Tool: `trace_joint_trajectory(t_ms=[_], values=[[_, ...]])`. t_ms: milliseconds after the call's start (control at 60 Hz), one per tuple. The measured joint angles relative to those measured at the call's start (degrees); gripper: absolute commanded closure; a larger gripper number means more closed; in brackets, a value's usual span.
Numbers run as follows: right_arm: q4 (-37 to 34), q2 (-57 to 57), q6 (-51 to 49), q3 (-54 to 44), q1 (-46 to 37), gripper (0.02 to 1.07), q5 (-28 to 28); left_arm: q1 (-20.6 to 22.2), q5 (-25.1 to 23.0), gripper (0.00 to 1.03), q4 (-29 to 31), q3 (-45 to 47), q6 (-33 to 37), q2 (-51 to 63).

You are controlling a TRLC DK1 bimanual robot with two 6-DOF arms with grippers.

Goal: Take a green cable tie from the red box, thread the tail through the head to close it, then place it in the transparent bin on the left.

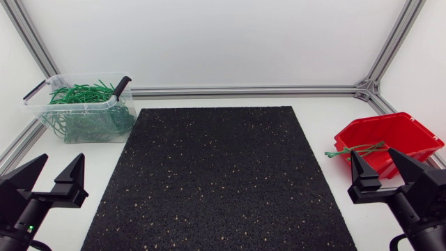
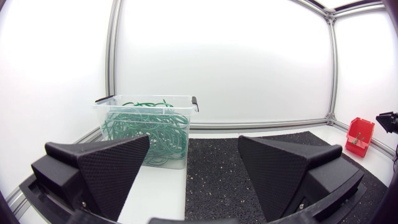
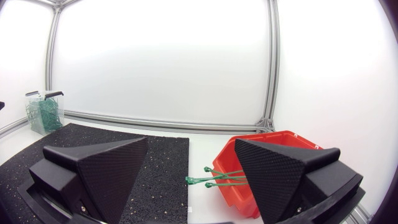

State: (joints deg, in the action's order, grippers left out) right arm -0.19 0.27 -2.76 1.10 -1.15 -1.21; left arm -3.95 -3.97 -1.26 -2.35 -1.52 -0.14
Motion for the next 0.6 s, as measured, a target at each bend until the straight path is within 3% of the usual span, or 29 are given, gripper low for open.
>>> trace_joint_trajectory(t_ms=[600], values=[[-3.19, 0.0, -0.02, 1.46, 0.0, 0.06, -0.02, 0.44, 0.02, 0.04, 0.0, 0.0, 0.0, 0.0]])
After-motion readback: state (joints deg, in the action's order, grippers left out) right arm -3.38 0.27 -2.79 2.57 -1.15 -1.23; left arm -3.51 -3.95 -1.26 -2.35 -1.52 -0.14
